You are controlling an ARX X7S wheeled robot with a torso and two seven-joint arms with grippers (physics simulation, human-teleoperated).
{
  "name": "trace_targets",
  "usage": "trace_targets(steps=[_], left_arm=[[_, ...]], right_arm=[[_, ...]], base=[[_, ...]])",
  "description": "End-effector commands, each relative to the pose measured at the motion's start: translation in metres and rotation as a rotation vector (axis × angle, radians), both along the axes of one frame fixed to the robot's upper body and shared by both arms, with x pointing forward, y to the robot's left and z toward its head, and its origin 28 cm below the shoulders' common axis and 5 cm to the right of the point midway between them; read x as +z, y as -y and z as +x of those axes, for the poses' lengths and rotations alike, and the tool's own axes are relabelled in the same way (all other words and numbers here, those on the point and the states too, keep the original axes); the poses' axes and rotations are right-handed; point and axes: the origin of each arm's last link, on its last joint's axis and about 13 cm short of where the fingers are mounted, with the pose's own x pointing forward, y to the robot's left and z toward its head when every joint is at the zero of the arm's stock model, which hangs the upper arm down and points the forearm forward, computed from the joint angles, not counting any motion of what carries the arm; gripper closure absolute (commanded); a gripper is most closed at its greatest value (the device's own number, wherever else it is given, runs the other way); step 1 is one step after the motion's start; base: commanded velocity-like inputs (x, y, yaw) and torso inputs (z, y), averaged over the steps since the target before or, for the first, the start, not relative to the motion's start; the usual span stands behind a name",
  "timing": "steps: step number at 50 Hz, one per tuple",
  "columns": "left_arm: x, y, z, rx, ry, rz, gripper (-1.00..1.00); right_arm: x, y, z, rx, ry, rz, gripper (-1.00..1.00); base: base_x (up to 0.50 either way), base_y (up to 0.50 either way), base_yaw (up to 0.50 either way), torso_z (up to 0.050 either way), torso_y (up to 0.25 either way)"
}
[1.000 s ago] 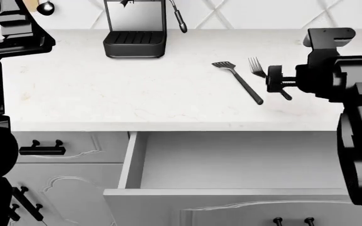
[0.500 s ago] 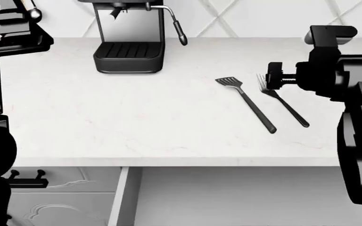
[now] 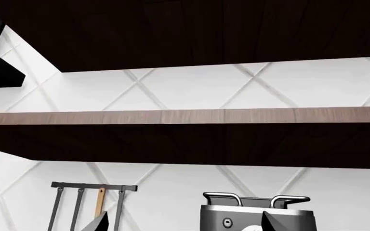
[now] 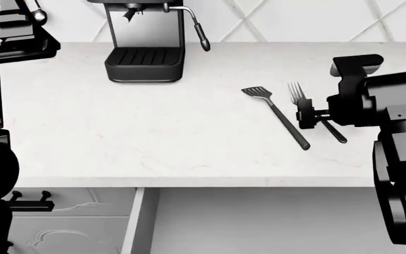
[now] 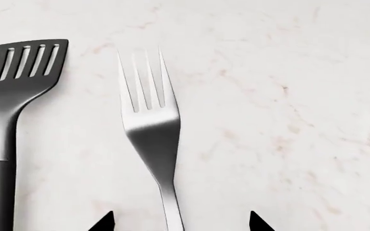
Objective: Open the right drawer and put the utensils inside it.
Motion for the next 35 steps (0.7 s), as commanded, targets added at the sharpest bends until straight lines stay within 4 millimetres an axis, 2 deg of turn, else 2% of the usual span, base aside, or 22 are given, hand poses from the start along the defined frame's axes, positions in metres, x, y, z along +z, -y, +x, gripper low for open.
trace_targets(steps=[1,2,16,27,32,35], left_arm=[[0.001,0.000,0.000,-0.002,0.002,0.000,-1.00],[0.000,0.000,0.000,-0.002,0.002,0.001,-1.00],[0.002,0.000,0.000,-0.001,0.004,0.000,-1.00],[0.000,0.001,-0.001,-0.004,0.003,-0.004,-1.00],[0.001,0.000,-0.001,-0.002,0.004,-0.004,-1.00],[0.001,0.000,-0.001,-0.003,0.004,-0.005,-1.00]], right_arm=[[-0.021,0.010,-0.009,-0.043,-0.143,-0.082,-1.00],[-0.021,0.010,-0.009,-0.048,-0.139,-0.086,1.00],[-0.018,0.011,-0.010,-0.028,-0.099,-0.094,1.00],[-0.008,0.010,-0.015,0.030,-0.021,-0.039,1.00],[0.001,0.008,-0.015,0.054,0.023,-0.002,1.00],[0.015,0.005,-0.018,0.088,0.069,0.023,1.00]], base=[[0.00,0.00,0.00,0.000,0.000],[0.00,0.00,0.00,0.000,0.000],[0.00,0.00,0.00,0.000,0.000],[0.00,0.00,0.00,0.000,0.000],[0.00,0.00,0.00,0.000,0.000],[0.00,0.00,0.00,0.000,0.000]])
